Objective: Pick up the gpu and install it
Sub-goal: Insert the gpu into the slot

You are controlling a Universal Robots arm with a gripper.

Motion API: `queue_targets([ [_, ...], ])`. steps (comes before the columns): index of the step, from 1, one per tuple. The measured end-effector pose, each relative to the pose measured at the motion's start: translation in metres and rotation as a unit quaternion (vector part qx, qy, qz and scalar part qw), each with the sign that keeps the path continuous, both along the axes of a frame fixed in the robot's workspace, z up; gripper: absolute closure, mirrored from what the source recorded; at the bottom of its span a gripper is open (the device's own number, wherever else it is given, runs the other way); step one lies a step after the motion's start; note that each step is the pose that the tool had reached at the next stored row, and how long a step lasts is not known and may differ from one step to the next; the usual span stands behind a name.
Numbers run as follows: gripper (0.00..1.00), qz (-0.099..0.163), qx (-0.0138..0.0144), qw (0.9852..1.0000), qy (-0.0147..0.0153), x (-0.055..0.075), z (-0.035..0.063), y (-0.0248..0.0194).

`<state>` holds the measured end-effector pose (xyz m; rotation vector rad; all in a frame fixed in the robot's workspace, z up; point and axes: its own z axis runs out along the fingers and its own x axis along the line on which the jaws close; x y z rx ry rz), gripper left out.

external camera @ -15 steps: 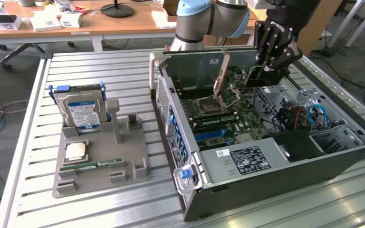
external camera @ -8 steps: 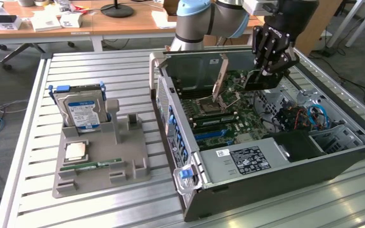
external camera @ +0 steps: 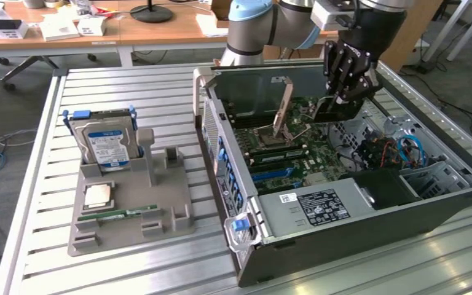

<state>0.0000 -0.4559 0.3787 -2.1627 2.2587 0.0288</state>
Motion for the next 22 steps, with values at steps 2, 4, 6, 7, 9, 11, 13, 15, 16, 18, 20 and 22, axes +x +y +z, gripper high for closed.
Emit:
queue_targets([
  [2, 0.74, 0.0, 0.0, 1.0, 0.0, 0.0, -0.0038, 0.0],
  [4, 0.74, 0.0, 0.0, 1.0, 0.0, 0.0, -0.0073, 0.0],
  [6, 0.74, 0.0, -0.0001, 1.0, 0.0, 0.0, -0.011, 0.0],
  [7, 0.74, 0.0, 0.0, 1.0, 0.0, 0.0, -0.0128, 0.0],
  [9, 0.74, 0.0, 0.0, 1.0, 0.0, 0.0, -0.0165, 0.0],
  [11, 0.74, 0.0, 0.0, 1.0, 0.0, 0.0, -0.0201, 0.0],
  [13, 0.74, 0.0, 0.0, 1.0, 0.0, 0.0, -0.0237, 0.0],
  [15, 0.74, 0.0, -0.0001, 1.0, 0.0, 0.0, -0.0273, 0.0],
  [16, 0.74, 0.0, 0.0, 1.0, 0.0, 0.0, -0.0291, 0.0],
  [18, 0.74, 0.0, 0.0, 1.0, 0.0, 0.0, -0.0327, 0.0],
  [20, 0.74, 0.0, 0.0, 1.0, 0.0, 0.0, -0.0365, 0.0],
  [22, 0.74, 0.0, 0.0, 1.0, 0.0, 0.0, -0.0401, 0.0],
])
